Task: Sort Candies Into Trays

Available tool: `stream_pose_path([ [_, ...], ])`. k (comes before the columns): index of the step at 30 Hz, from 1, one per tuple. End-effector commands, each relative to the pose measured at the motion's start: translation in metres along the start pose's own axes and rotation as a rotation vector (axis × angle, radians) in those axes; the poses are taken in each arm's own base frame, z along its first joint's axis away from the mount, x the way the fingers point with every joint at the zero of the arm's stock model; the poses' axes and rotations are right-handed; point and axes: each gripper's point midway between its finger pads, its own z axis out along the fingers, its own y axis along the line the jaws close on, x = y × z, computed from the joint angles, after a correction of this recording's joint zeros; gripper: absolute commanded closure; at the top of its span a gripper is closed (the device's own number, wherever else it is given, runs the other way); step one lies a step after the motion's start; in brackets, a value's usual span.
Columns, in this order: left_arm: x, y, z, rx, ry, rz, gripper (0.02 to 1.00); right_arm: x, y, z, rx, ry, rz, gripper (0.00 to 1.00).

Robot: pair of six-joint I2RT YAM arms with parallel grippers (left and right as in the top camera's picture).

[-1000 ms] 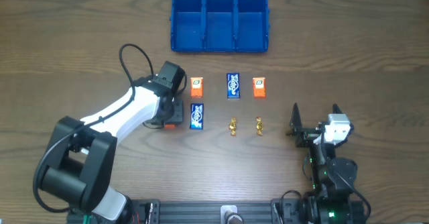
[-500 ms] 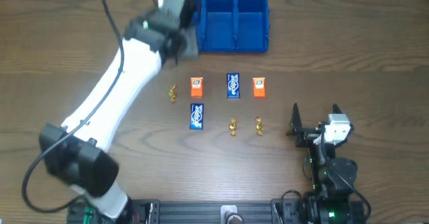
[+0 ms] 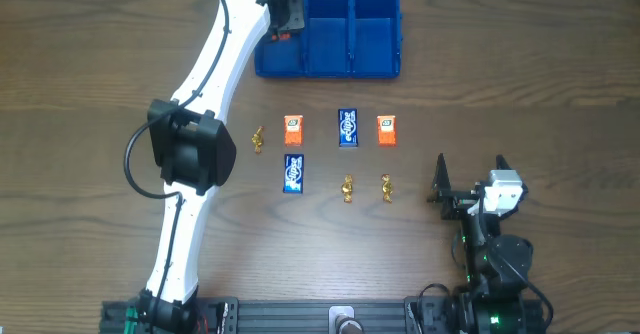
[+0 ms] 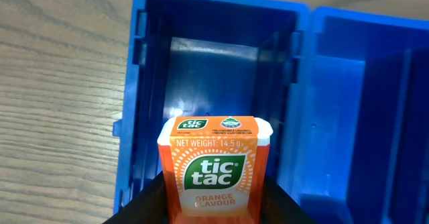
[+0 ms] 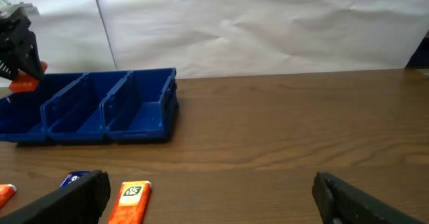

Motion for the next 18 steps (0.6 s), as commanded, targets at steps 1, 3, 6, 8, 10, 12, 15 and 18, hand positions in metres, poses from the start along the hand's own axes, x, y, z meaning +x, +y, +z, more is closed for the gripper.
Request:
stream_pose_path([
  [1,-0.011,-0.001,-0.011,0.024,-0.03,0.036,0.634,0.0,-0.003,0.0,0.013,0.001,-0.015,0.003],
  [3,-0.011,0.001,-0.011,0.023,-0.027,0.033,0.494,0.0,-0.003,0.0,0.013,0.001,-0.015,0.003],
  [6,-0.012,-0.003,-0.017,0.036,-0.032,0.036,0.2,0.0,-0.003,0.0,0.013,0.001,-0.015,0.003],
  [8,-0.014,-0.01,-0.033,0.055,-0.052,0.043,0.141,0.0,-0.003,0.0,0.013,0.002,-0.015,0.003],
  [10,-0.011,-0.018,-0.064,0.077,-0.077,0.058,0.119,0.0,-0.003,0.0,0.013,0.001,-0.015,0.003],
  [12,0.007,-0.024,-0.093,0.088,-0.07,0.077,0.108,0.0,-0.003,0.0,0.013,0.001,-0.015,0.003],
  [15,0.047,-0.03,-0.113,0.091,-0.047,0.101,0.102,0.0,-0.003,0.0,0.013,0.001,-0.015,0.003],
  [18,0.095,-0.035,-0.103,0.08,-0.015,0.134,0.104,0.0,-0.003,0.0,0.013,0.001,-0.015,0.003],
])
